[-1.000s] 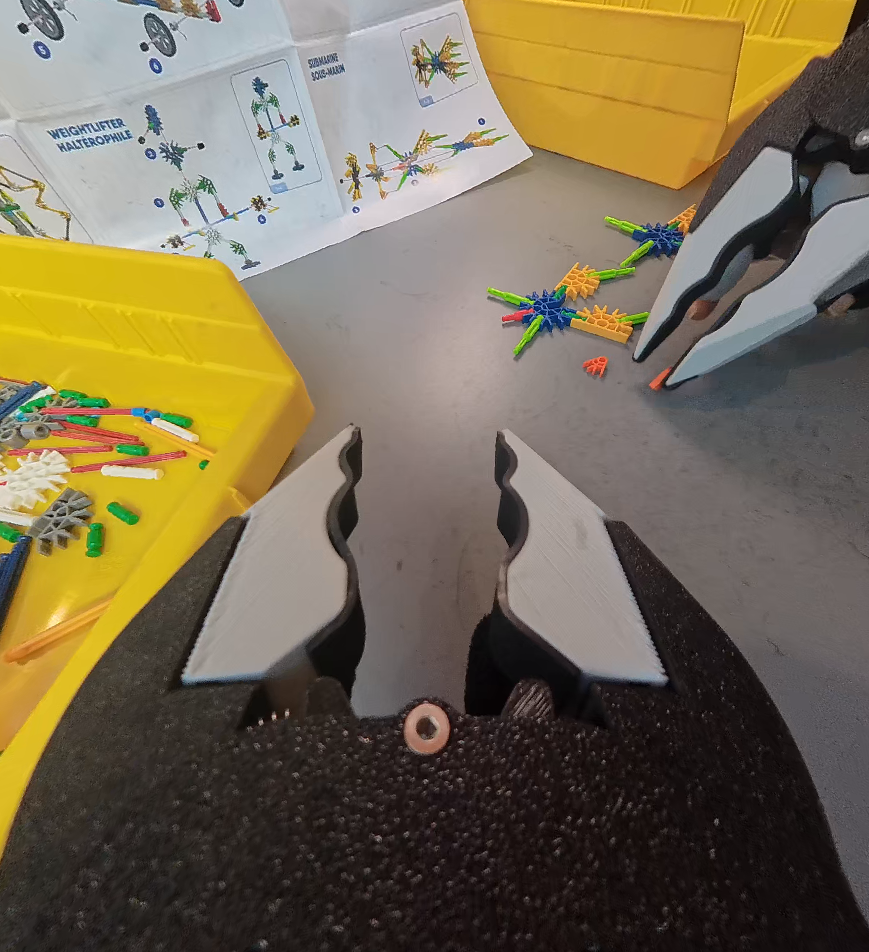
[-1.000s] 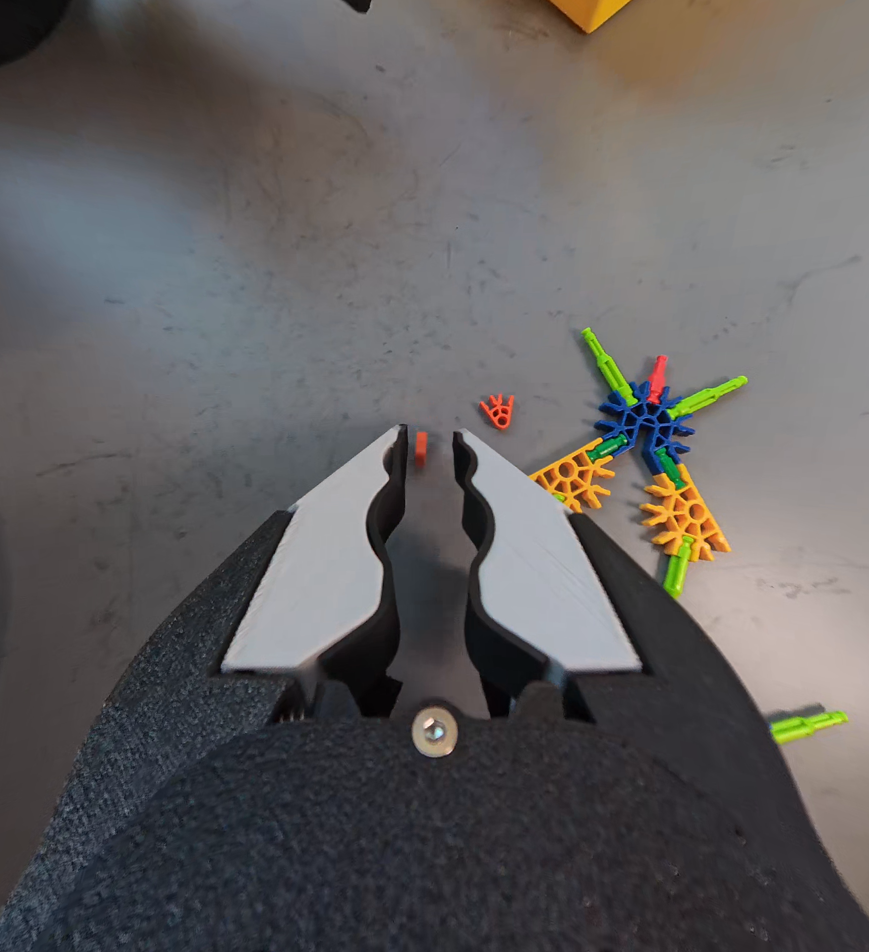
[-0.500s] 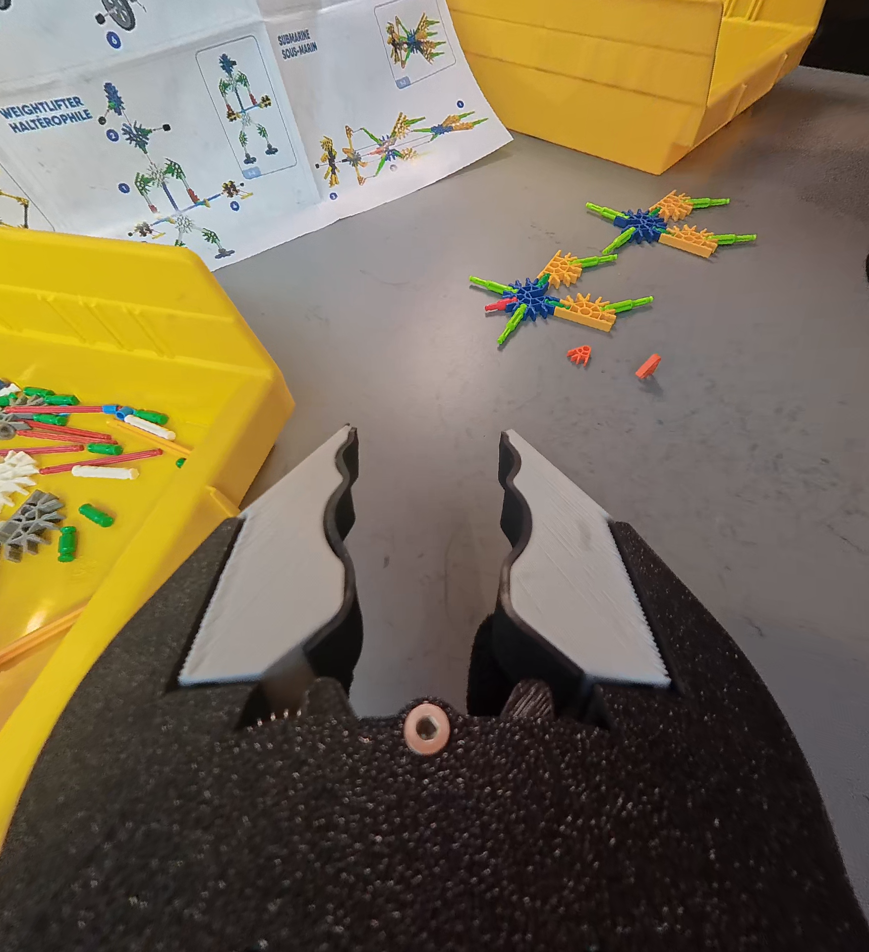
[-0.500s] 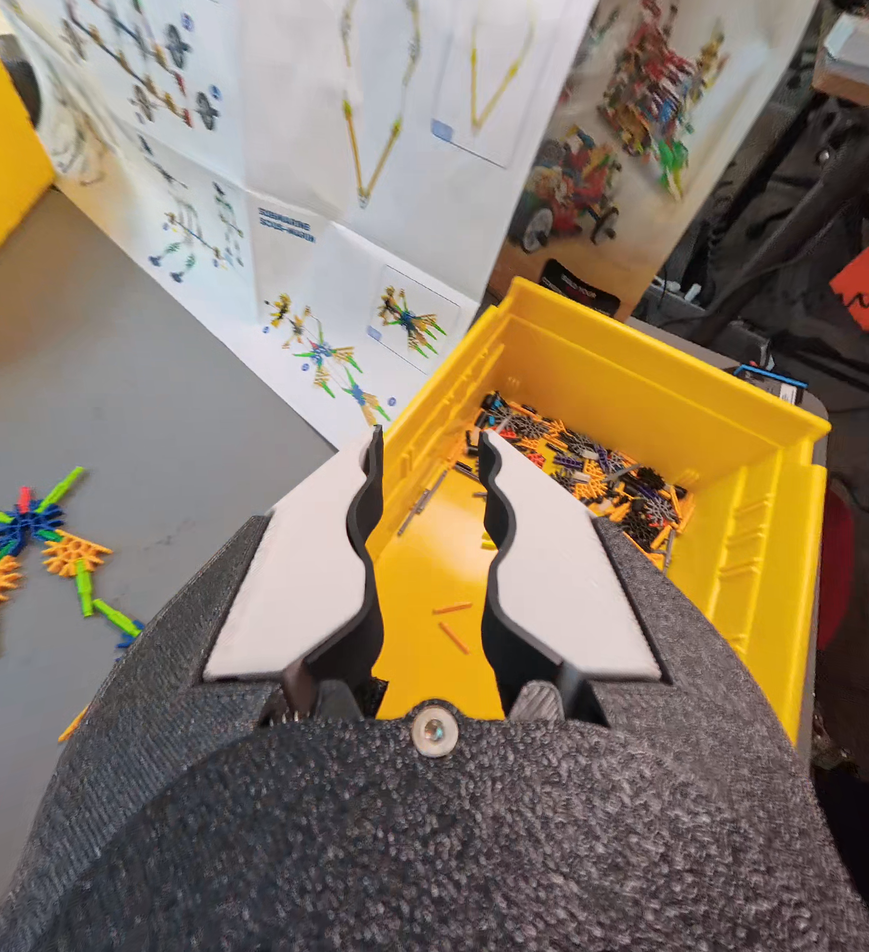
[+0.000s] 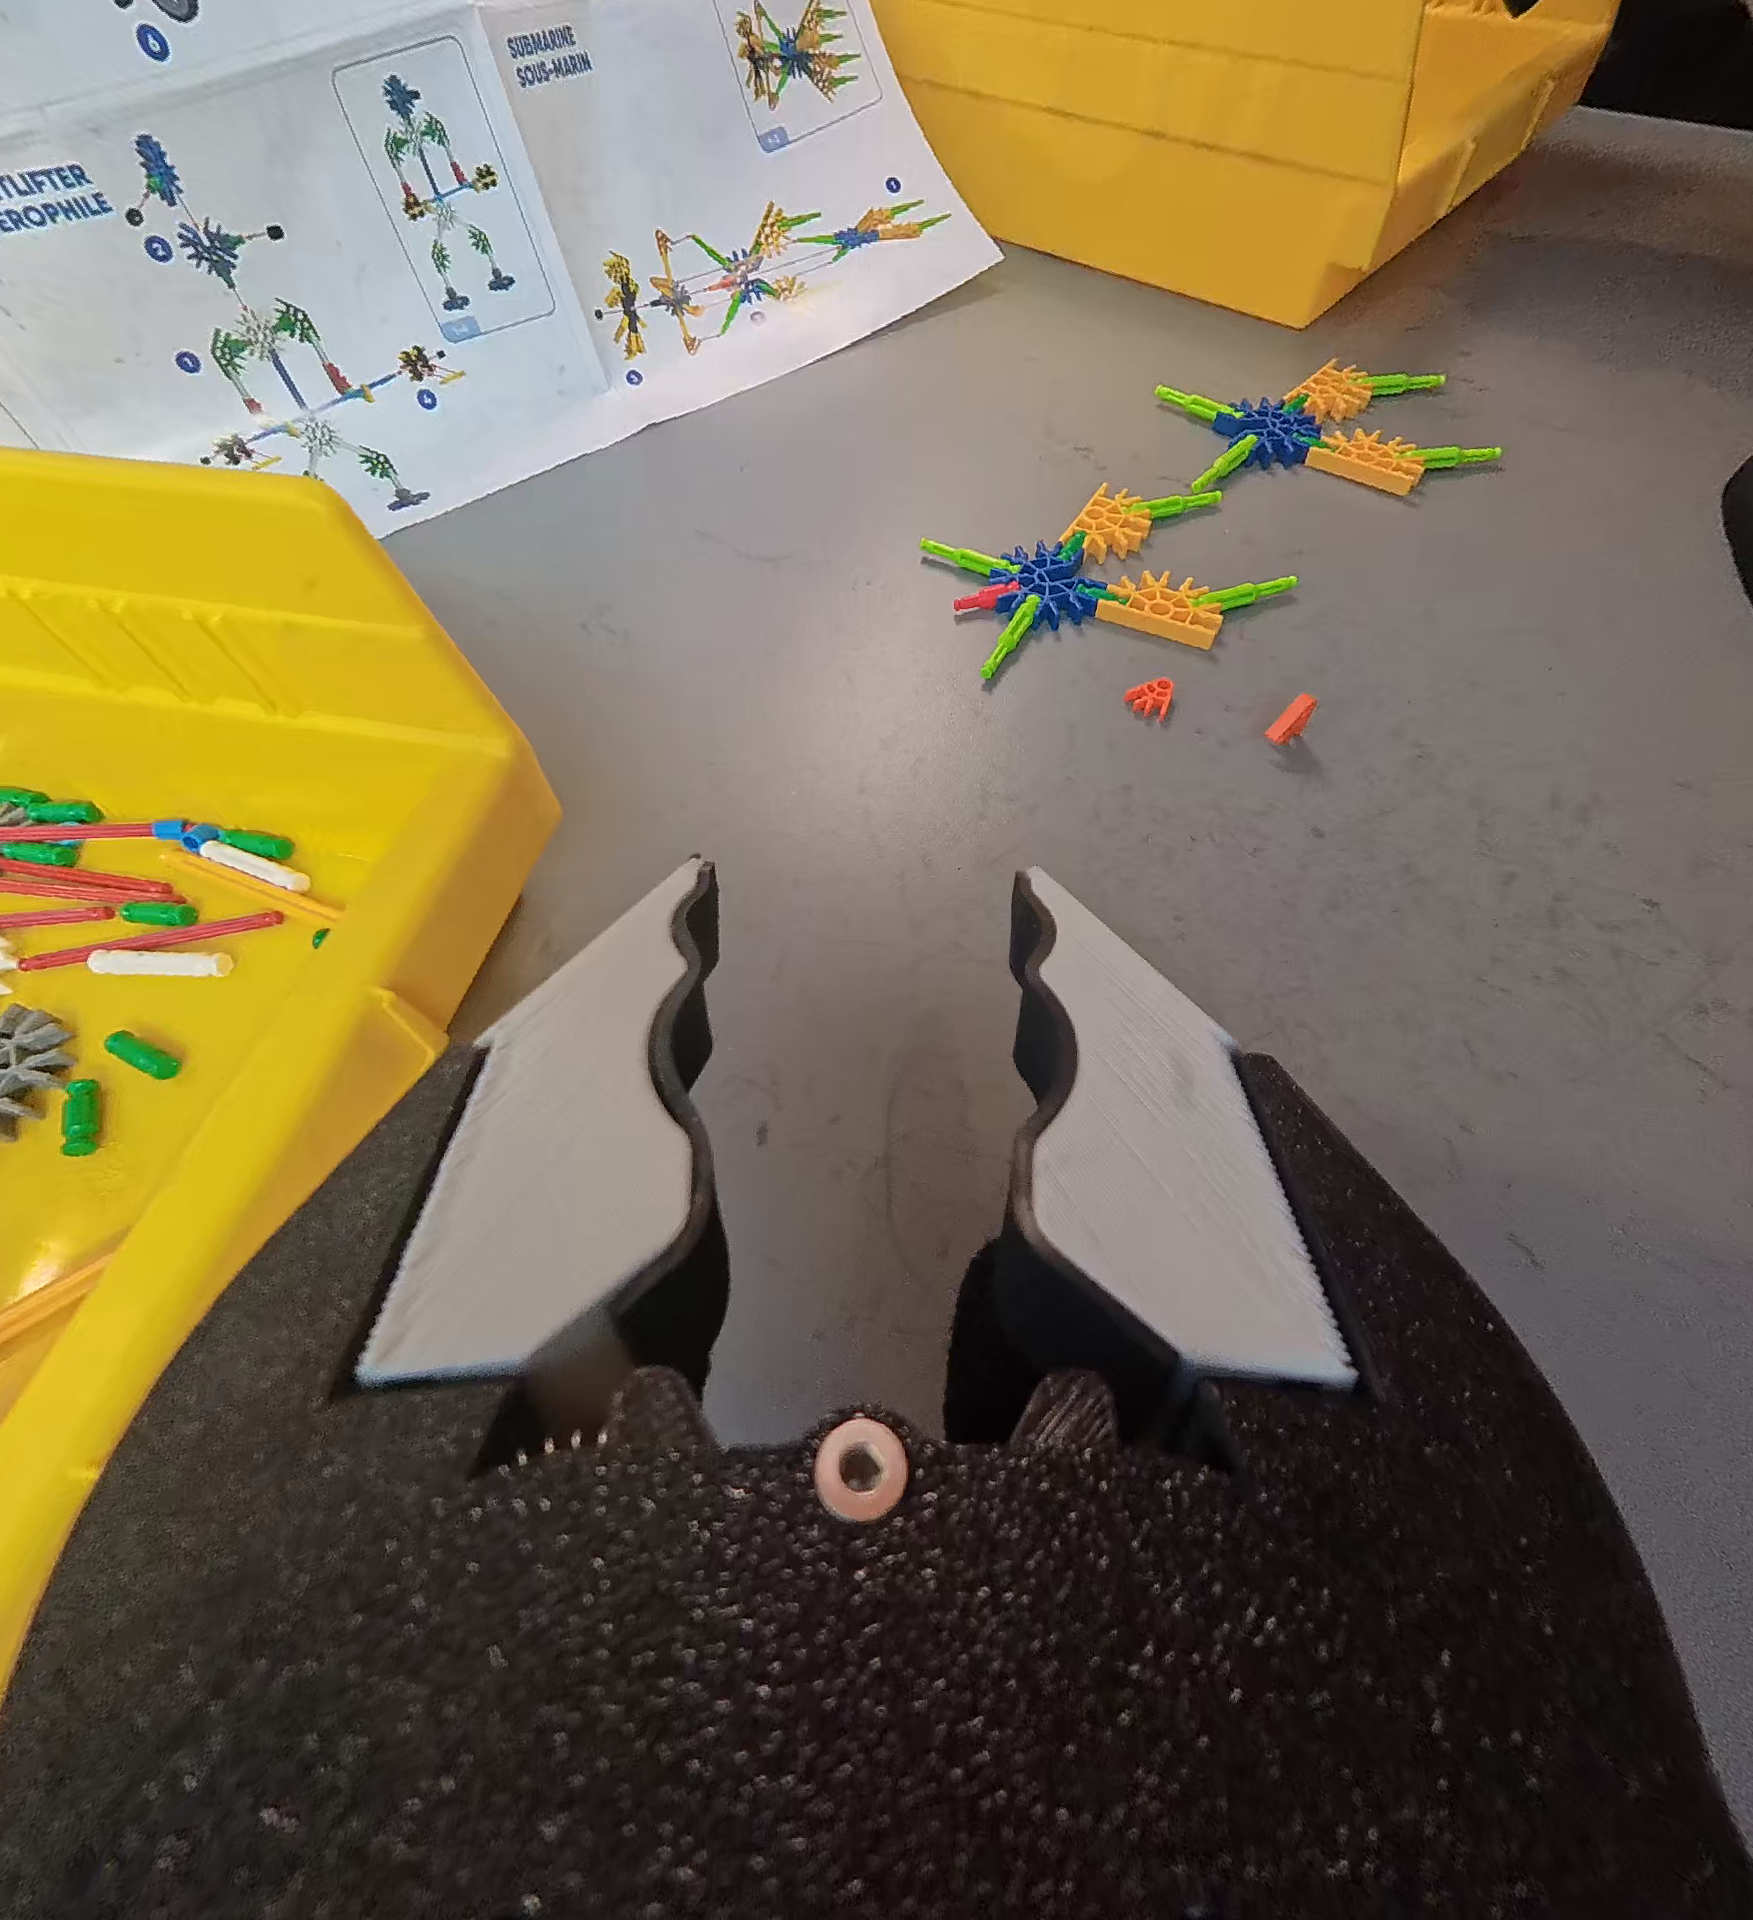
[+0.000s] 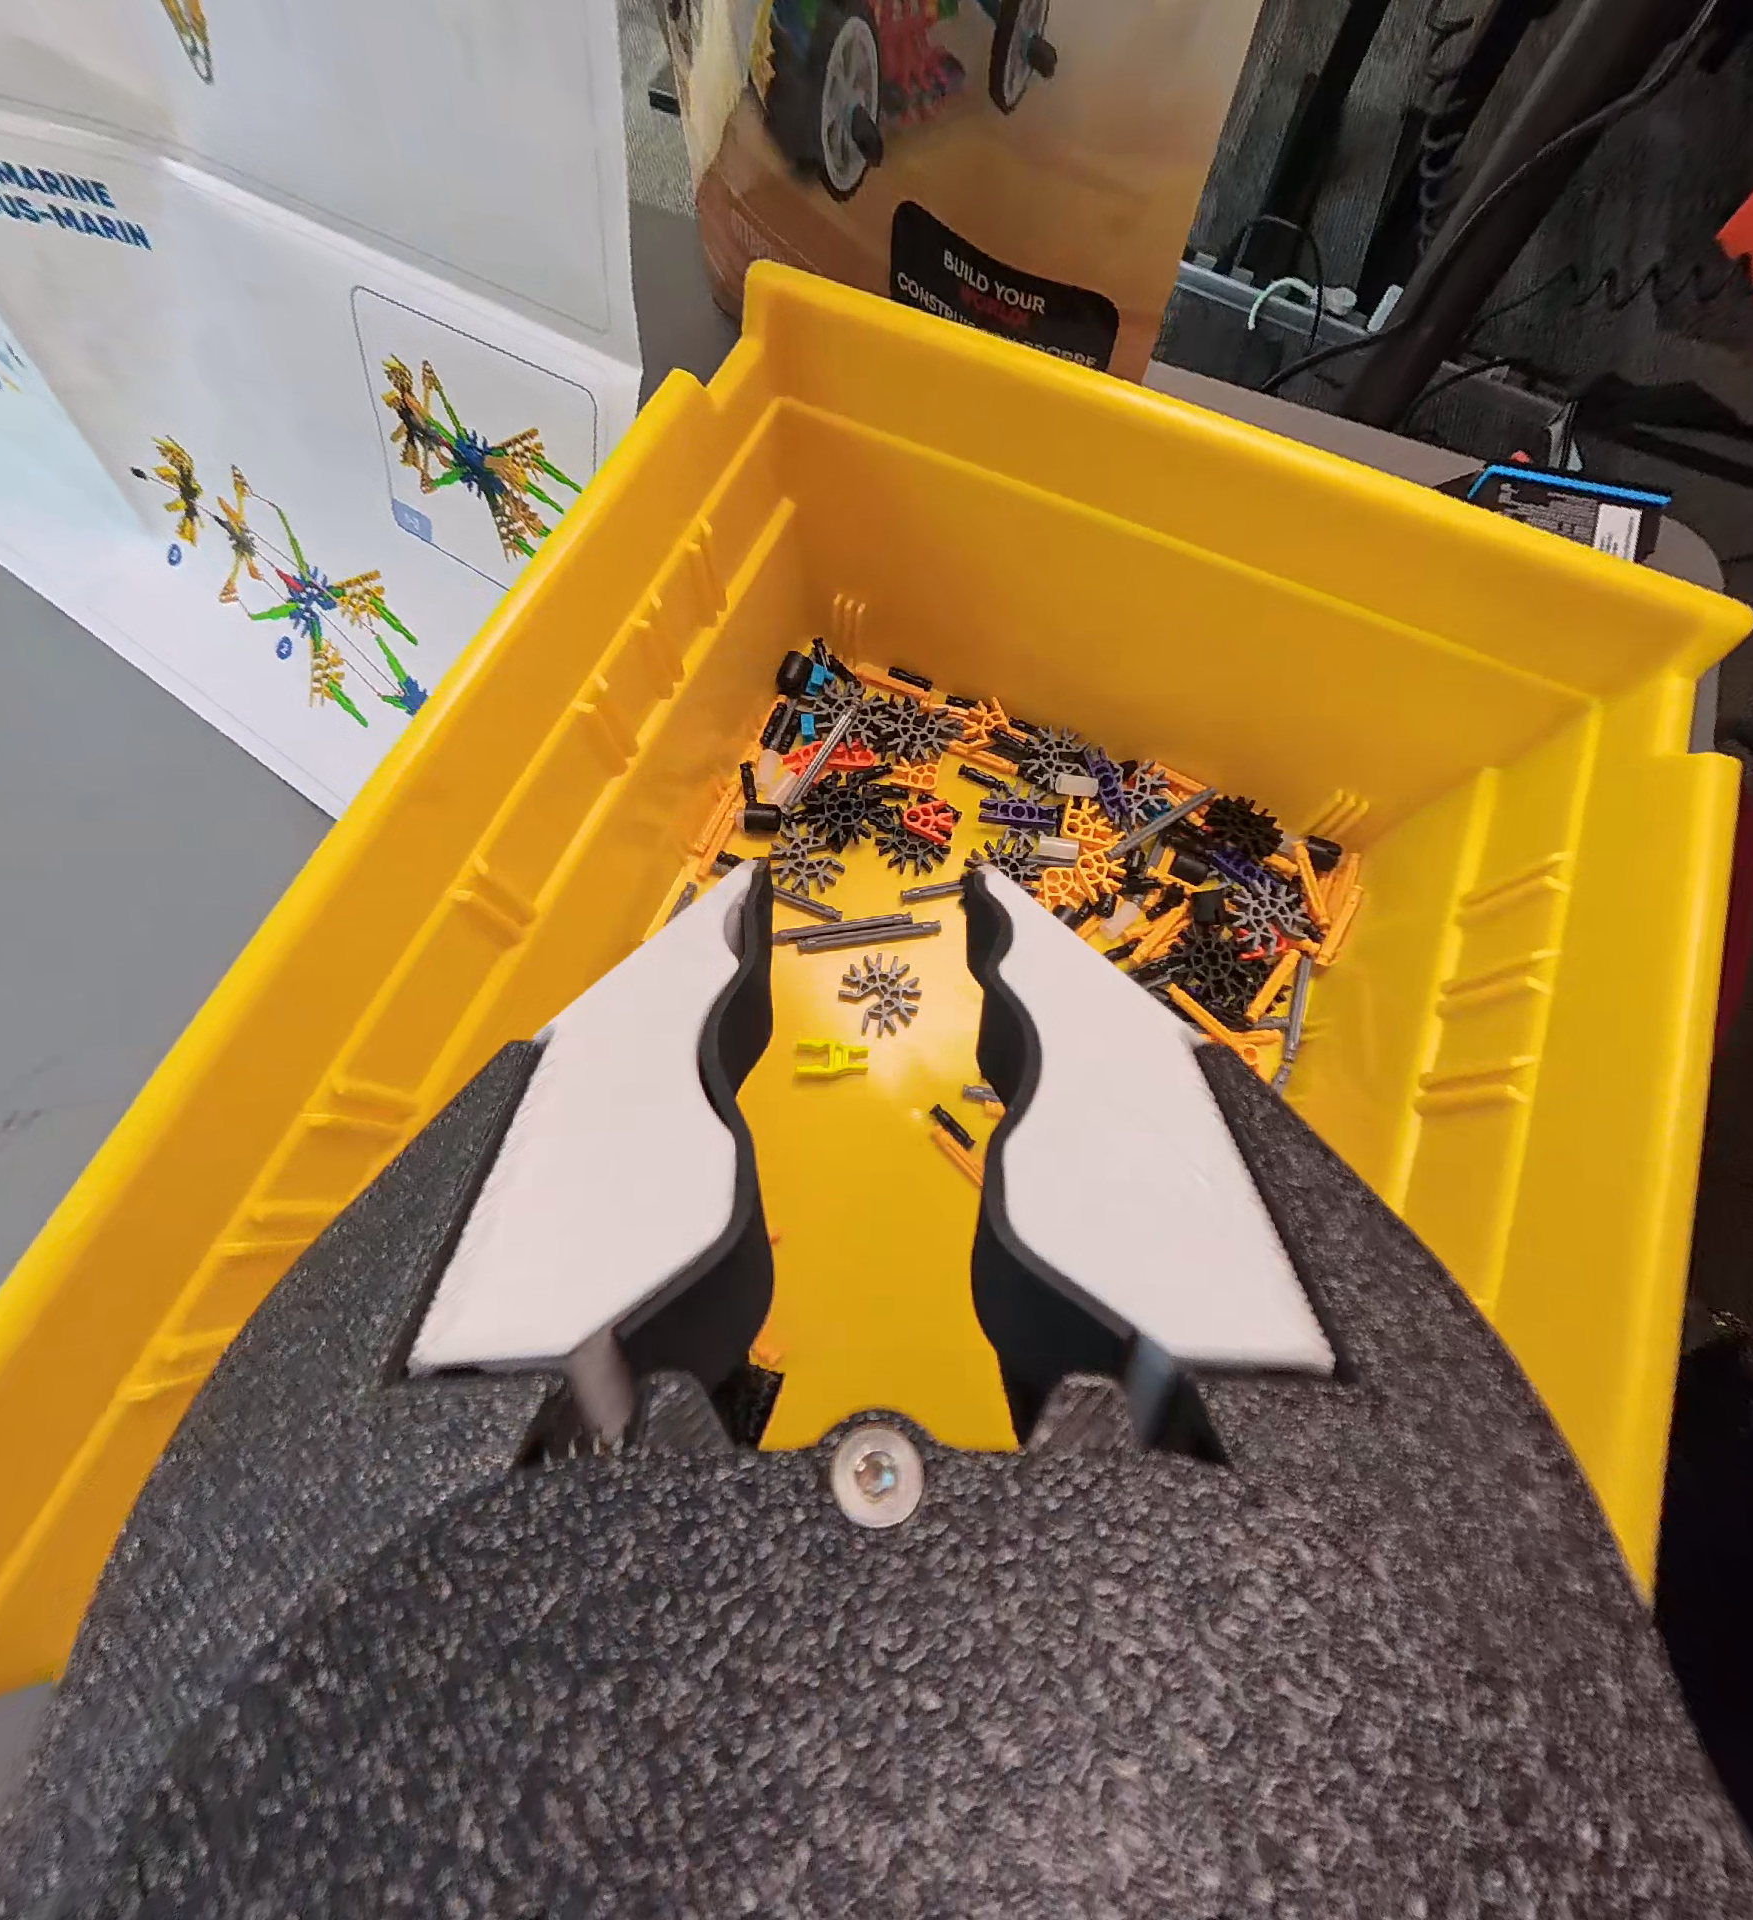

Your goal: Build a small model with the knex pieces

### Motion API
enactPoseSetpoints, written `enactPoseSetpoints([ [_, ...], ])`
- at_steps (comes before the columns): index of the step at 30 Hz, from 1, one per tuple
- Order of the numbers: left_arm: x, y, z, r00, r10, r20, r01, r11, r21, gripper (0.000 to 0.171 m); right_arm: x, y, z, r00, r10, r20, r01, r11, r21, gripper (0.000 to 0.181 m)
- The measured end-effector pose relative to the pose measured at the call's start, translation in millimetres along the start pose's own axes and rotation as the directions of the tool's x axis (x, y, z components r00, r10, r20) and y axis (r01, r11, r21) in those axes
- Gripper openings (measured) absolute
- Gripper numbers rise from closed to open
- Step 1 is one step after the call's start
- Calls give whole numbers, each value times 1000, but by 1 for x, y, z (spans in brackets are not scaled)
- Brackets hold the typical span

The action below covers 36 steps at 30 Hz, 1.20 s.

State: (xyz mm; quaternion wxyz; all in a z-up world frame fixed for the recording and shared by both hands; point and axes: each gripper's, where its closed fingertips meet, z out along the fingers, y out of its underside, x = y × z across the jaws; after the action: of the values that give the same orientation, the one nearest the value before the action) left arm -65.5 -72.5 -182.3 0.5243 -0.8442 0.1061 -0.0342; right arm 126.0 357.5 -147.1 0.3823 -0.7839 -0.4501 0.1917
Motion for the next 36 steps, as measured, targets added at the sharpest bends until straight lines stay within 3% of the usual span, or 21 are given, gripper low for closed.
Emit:
enactPoseSetpoints([
  [9, 1, 2, 3, 1000, 4, -11, -4, 1000, -2, 58, 22, 13, 30, 999, 39, -14, -40, 992, -119, 23],
  [22, -5, 9, 10, 1000, -7, 5, 7, 1000, -26, 57, 18, 26, 80, 999, 11, 40, -2, 972, -234, 19],
  [30, -12, 10, 14, 999, 0, 33, 1, 999, -39, 57, 15, 24, 83, 998, 10, 67, 4, 977, -211, 1],
  [36, -10, 8, 15, 999, 12, 39, -10, 999, -39, 56, 10, 15, 62, 996, -49, 80, 60, 989, -133, 0],
])
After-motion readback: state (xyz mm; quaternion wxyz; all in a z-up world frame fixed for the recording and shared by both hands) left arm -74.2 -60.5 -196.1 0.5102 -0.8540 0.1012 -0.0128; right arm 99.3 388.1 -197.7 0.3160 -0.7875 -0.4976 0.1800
